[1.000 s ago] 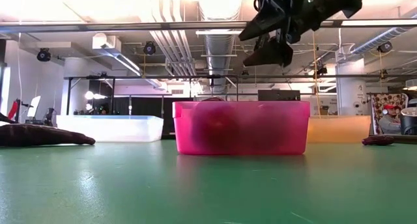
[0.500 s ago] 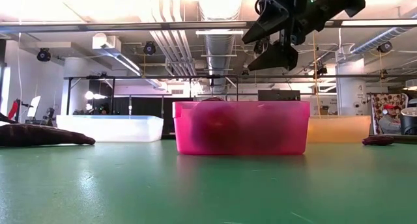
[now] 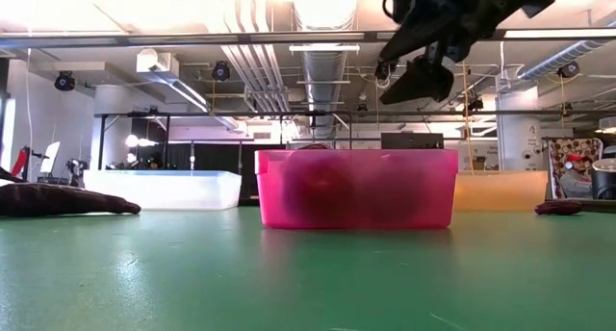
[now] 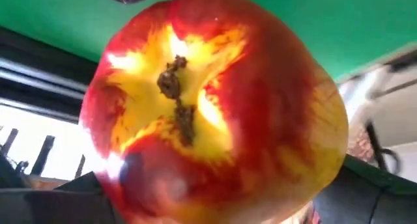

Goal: Sort produce into baskets
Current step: Put the apple into the red bin, then put the eggplant into the white bin, then adjust the white bin

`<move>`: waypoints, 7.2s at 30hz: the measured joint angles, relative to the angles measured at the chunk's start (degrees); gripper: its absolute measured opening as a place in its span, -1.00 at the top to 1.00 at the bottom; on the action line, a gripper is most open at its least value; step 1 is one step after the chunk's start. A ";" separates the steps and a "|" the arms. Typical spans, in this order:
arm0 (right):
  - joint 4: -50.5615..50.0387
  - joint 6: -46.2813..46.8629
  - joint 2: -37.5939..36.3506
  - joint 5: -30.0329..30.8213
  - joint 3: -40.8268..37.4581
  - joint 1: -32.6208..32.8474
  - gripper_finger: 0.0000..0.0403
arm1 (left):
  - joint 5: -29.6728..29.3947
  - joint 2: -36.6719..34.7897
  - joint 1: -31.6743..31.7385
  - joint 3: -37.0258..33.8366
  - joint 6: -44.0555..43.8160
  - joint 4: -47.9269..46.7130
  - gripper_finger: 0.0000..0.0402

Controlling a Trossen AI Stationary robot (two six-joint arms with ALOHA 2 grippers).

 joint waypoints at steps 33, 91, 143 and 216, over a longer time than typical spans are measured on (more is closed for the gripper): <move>-32.38 5.61 -15.67 21.16 10.58 23.08 -0.83 | -12.82 -5.34 56.27 24.97 29.83 -3.11 -0.54; -32.80 29.83 -14.45 39.18 8.22 26.60 -0.83 | 22.49 30.69 79.40 53.23 56.81 -24.94 -0.56; -17.24 24.67 -5.32 34.60 9.76 14.71 -0.83 | -47.71 -9.77 63.58 -16.98 64.64 -18.20 -0.35; -42.73 21.44 12.21 32.11 37.20 16.14 -0.83 | -56.54 7.74 95.25 41.56 88.00 -29.24 -0.42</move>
